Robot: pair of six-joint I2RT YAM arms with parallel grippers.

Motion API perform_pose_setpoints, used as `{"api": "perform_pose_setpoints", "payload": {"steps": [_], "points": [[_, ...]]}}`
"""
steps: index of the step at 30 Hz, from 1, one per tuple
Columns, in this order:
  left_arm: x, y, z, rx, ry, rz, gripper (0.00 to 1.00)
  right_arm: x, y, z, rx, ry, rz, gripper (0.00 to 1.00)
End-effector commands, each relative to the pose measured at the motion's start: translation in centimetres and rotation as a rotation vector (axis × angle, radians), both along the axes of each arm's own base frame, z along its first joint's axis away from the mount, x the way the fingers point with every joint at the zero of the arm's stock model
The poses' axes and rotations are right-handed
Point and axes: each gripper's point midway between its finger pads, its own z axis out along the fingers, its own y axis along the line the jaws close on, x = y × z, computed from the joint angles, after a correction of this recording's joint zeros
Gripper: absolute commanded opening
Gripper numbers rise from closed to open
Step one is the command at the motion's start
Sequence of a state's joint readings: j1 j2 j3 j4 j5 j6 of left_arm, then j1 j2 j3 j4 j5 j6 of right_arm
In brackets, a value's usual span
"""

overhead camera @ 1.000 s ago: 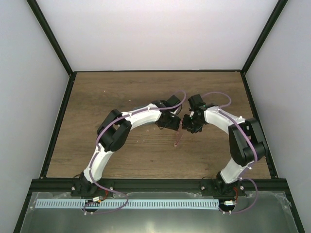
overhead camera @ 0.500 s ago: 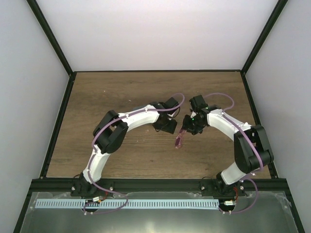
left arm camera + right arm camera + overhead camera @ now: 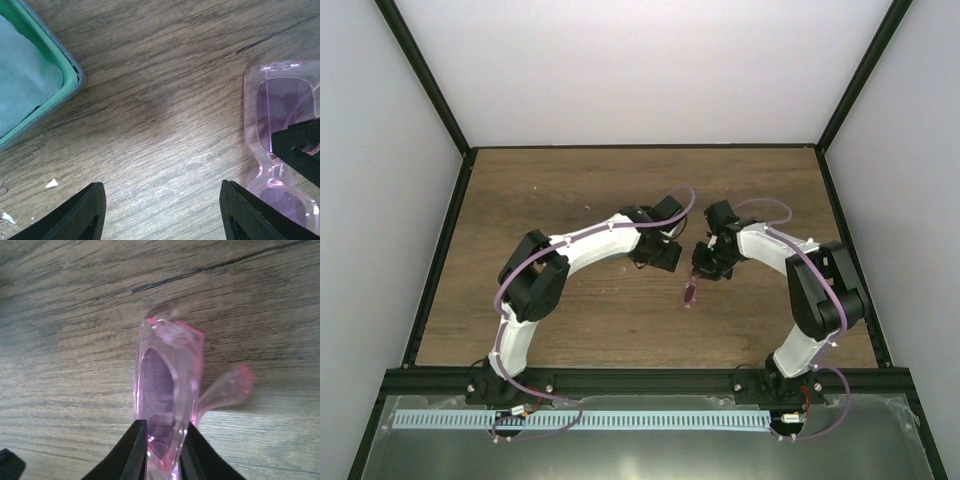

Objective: Organize the sunglasses
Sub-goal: Adjust the sunglasses at the center of the board.

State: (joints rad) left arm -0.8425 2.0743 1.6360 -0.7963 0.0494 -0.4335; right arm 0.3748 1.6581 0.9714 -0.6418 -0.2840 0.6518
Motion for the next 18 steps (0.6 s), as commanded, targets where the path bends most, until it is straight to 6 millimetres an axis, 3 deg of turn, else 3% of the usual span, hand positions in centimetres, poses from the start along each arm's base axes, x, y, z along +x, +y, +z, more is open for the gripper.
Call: {"api": "perform_pose_setpoints", "payload": {"steps": [1,6,14,18], "points": [[-0.1,0.5,0.7,0.002,-0.015,0.008,0.63,1.5,0.8,0.5,0.006,-0.031,0.008,0.13],[-0.3,0.7,0.2,0.005,-0.004,0.01,0.63,1.8,0.4,1.3,-0.018,-0.048,0.016,0.01],[-0.4,0.6,-0.2,-0.002,0.004,0.006,0.63,2.5,-2.9,4.0,-0.233,-0.081,0.048,0.01],[-0.3,0.5,0.0,-0.003,-0.004,0.009,0.63,3.4,-5.1,4.4,-0.456,-0.075,0.091,0.01]]}}
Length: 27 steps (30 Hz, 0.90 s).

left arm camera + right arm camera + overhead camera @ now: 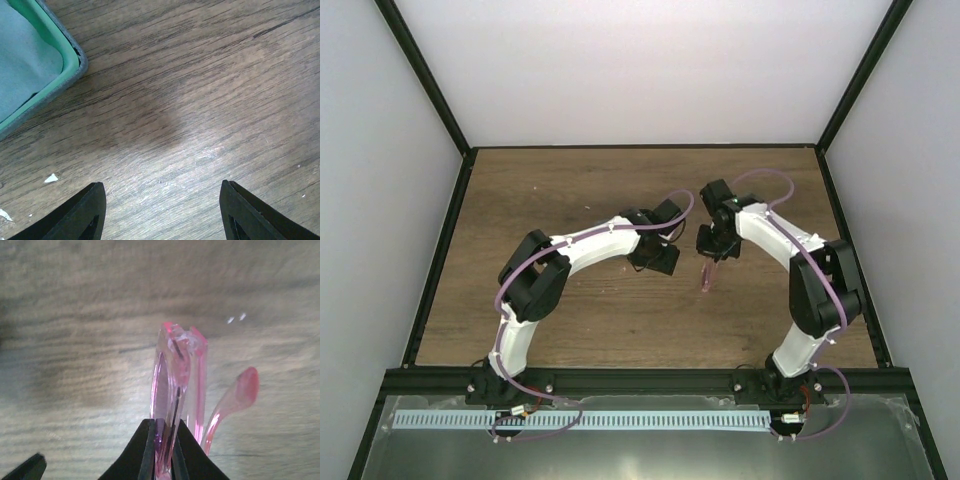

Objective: Organize the sunglasses
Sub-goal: Adjust the sunglasses at the center of the board.

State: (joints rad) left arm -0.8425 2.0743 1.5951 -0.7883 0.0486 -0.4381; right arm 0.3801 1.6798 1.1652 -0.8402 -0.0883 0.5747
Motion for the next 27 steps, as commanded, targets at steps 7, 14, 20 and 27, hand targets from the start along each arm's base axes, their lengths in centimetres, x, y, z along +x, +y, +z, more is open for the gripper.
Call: {"api": "perform_pose_setpoints", "payload": {"steps": [7,14,20,27], "points": [[0.5,0.4,1.5,-0.008,-0.039,0.009,0.64,2.3,-5.5,0.7,-0.664,0.009,0.075,0.01],[0.4,2.6,1.7,0.031,-0.059,0.064,0.64,4.0,-4.4,-0.5,-0.754,0.0,0.109,0.01],[0.1,4.8,2.6,0.05,-0.086,0.108,0.64,4.1,-2.6,-2.3,-0.704,0.022,0.123,0.08],[-0.2,5.6,2.9,0.055,-0.09,0.12,0.64,3.5,-1.0,-3.0,-0.603,0.018,0.129,0.3]]}}
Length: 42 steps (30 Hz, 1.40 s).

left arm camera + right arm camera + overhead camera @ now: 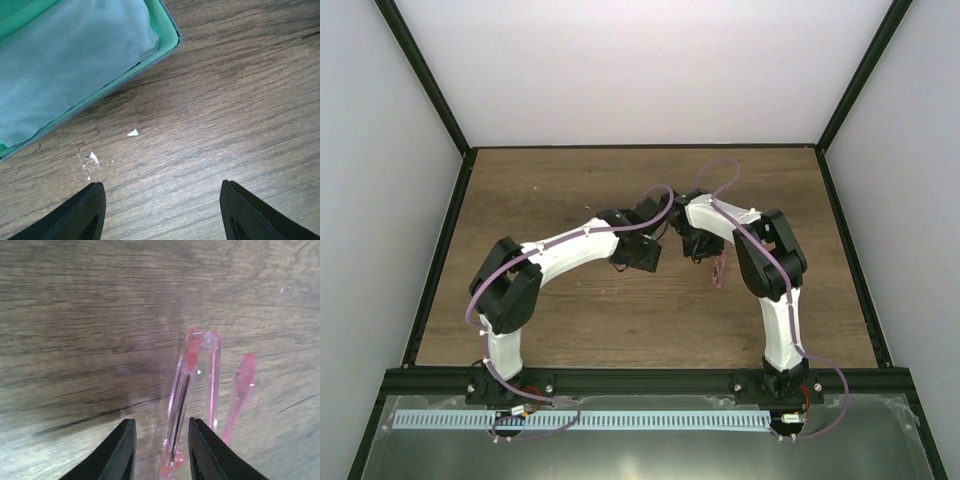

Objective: Organize the sunglasses
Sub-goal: Adjust the sunglasses at the center of the board, then pick up the sunglasses from the center of the board.

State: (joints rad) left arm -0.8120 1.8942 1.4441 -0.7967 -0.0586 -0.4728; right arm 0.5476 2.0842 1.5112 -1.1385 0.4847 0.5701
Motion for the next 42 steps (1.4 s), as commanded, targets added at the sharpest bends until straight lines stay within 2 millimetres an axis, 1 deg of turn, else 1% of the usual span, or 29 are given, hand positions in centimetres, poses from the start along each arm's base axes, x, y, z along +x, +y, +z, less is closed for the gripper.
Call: {"api": "perform_pose_setpoints", "payload": {"steps": [1,5,8,11,15,17,19,21,23,26,28,31,35,37,39,42], "points": [[-0.1,0.8,0.1,0.008,-0.007,0.027,0.64,0.2,1.8,0.1,0.089,-0.035,-0.006,0.32],[-0.2,1.1,0.2,0.0,-0.014,0.052,0.64,-0.3,2.4,0.0,0.137,-0.043,-0.017,0.33],[-0.2,1.5,0.8,-0.012,-0.032,0.075,0.64,-0.7,3.0,0.5,0.185,-0.056,-0.019,0.35],[0.0,1.8,1.6,-0.023,-0.058,0.096,0.64,-0.6,3.8,1.8,0.253,-0.095,-0.013,0.39],[0.4,2.1,2.3,-0.034,-0.087,0.124,0.64,-0.2,4.7,4.6,0.346,-0.174,0.0,0.4],[0.6,2.2,2.8,-0.042,-0.106,0.141,0.64,-0.2,4.5,5.8,0.36,-0.205,-0.011,0.41],[0.9,2.2,3.5,-0.055,-0.128,0.156,0.64,-0.5,3.7,6.2,0.374,-0.22,-0.054,0.41],[1.3,2.0,4.4,-0.075,-0.158,0.167,0.64,-1.1,2.7,6.0,0.396,-0.219,-0.115,0.4],[2.0,1.9,5.5,-0.093,-0.197,0.176,0.64,-1.9,1.7,5.2,0.444,-0.204,-0.179,0.37],[3.2,1.6,7.0,-0.101,-0.236,0.174,0.64,-3.4,-0.2,3.5,0.561,-0.161,-0.307,0.27],[4.1,1.7,7.5,-0.094,-0.237,0.173,0.64,-4.4,-1.5,2.6,0.606,-0.141,-0.379,0.27],[5.1,1.7,7.8,-0.089,-0.243,0.171,0.64,-5.1,-2.9,1.7,0.647,-0.135,-0.45,0.36],[5.4,1.6,7.9,-0.094,-0.244,0.166,0.64,-4.6,-3.8,1.4,0.661,-0.146,-0.5,0.37],[5.3,1.7,7.6,-0.093,-0.237,0.164,0.64,-4.1,-3.8,1.0,0.684,-0.131,-0.524,0.4],[5.1,1.7,7.3,-0.091,-0.231,0.163,0.64,-3.5,-3.7,1.1,0.698,-0.134,-0.531,0.45],[5.0,1.9,7.2,-0.09,-0.228,0.164,0.64,-2.7,-3.6,1.6,0.705,-0.15,-0.534,0.46]]}}
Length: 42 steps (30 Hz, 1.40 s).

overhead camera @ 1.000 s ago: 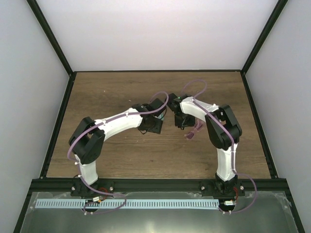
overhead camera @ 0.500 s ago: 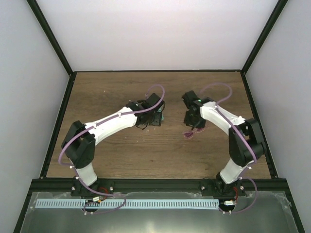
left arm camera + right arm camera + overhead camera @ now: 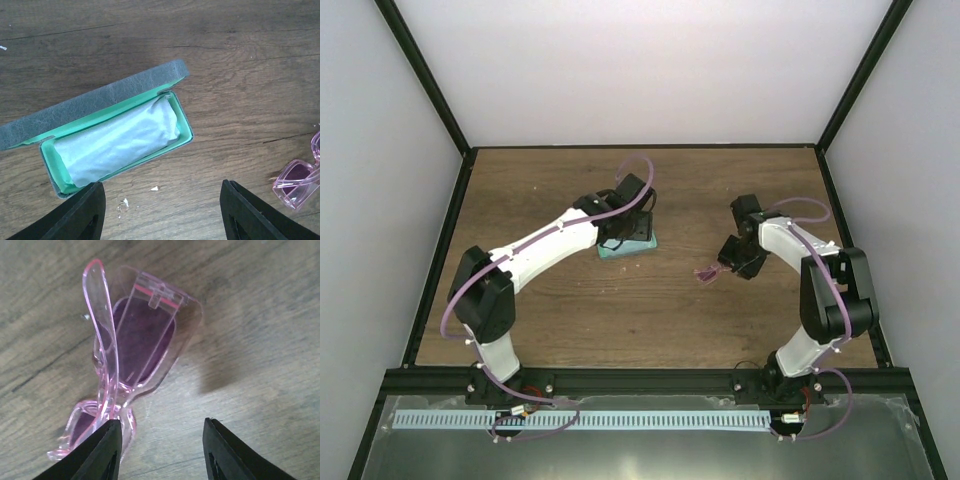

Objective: Organize the sunglasses
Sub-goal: Pick up the sunglasses from the center of the board.

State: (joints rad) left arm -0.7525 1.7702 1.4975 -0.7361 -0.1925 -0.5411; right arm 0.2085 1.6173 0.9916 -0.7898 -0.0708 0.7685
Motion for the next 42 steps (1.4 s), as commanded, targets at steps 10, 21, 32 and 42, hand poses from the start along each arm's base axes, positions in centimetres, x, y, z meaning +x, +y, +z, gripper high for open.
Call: {"api": "perform_pose_setpoints", "payload": {"steps": [10,21,32,42], "points": [[0.5,0.6,-1.2,0.019,0.018,-0.009,0.64,3.6,0.9,1.1,0.058,-0.041,-0.042,0.46],[1.1,1.5,-1.1,0.026,0.017,0.003,0.64,5.0,0.8,-0.5,0.031,-0.004,-0.04,0.32],[3.6,3.6,1.0,0.046,-0.039,0.045,0.64,5.2,0.5,-0.4,0.015,-0.004,-0.02,0.1],[11.1,13.5,1.1,0.136,-0.038,0.185,0.67,5.1,0.2,1.2,0.002,-0.053,0.008,0.09]]}}
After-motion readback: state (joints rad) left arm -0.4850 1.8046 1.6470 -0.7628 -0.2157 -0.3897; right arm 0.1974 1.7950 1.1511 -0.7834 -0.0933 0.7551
